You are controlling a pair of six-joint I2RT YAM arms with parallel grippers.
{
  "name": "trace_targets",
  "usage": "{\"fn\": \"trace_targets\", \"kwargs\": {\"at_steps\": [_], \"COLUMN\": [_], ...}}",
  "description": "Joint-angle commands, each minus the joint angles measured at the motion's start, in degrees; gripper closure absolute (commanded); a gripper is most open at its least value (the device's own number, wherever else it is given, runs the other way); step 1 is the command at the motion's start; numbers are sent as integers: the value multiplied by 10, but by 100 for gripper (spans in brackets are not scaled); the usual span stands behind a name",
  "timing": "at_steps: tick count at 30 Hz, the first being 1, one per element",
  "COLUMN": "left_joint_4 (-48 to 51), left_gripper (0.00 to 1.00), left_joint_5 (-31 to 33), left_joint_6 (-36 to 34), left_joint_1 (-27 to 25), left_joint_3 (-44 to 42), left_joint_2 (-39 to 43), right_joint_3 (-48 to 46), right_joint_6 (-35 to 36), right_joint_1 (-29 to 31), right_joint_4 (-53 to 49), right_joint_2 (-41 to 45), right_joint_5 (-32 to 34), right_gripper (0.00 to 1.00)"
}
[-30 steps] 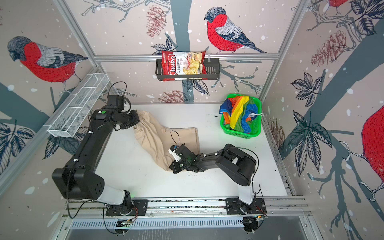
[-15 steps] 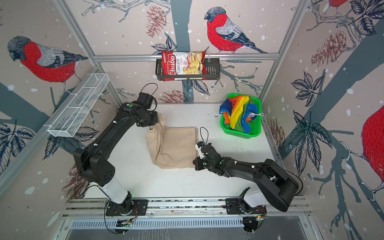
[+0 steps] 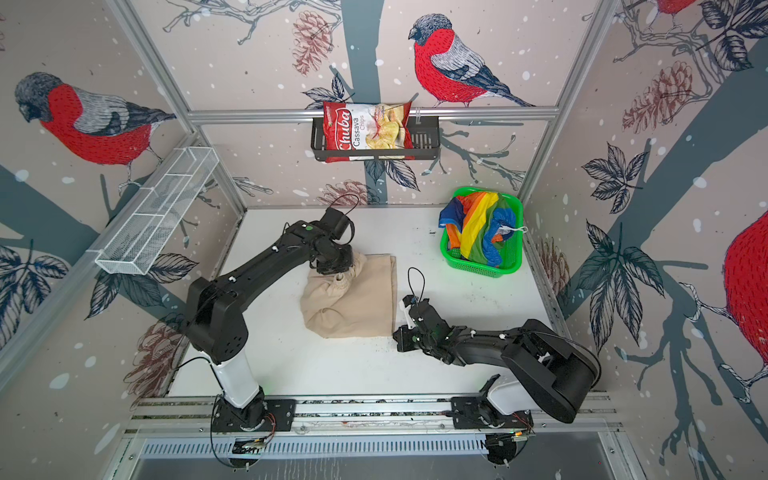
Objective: Fold and stack the shorts
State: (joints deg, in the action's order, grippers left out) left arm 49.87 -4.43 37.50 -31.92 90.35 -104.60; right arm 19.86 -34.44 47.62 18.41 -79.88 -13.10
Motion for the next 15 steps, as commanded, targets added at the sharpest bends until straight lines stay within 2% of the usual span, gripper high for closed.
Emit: {"fn": "trace_targets", "kwargs": {"at_steps": [1, 6, 7, 10, 12, 15], "left_joint_4": [-47, -77, -82, -121, -149, -193], "left_gripper": [86, 80, 74, 43, 29, 23], "left_joint_5": [-30, -47, -49, -79, -100, -144], "left_joint_6": [32, 50, 54, 66, 75, 86], "left_joint_1": [-20, -41, -44, -49, -53, -60], "left_joint_3": [-17, -29, -32, -53, -64, -73], "left_joint_2": [-16, -57, -62, -68, -65, -50], "right_joint_3": [-6, -13, -15, -22, -24, -21], "right_joint_6": [-3, -8, -10, -15, -17, -15], "right_joint_1": [0, 4, 4, 8, 10, 10], "right_joint_4": [-13, -14, -13, -13, -20, -39], "right_joint_2": [3, 13, 15, 26, 34, 50], "right_joint_5": [20, 32, 33, 39, 44, 53], "right_gripper": [100, 100, 100, 100, 99, 99]}}
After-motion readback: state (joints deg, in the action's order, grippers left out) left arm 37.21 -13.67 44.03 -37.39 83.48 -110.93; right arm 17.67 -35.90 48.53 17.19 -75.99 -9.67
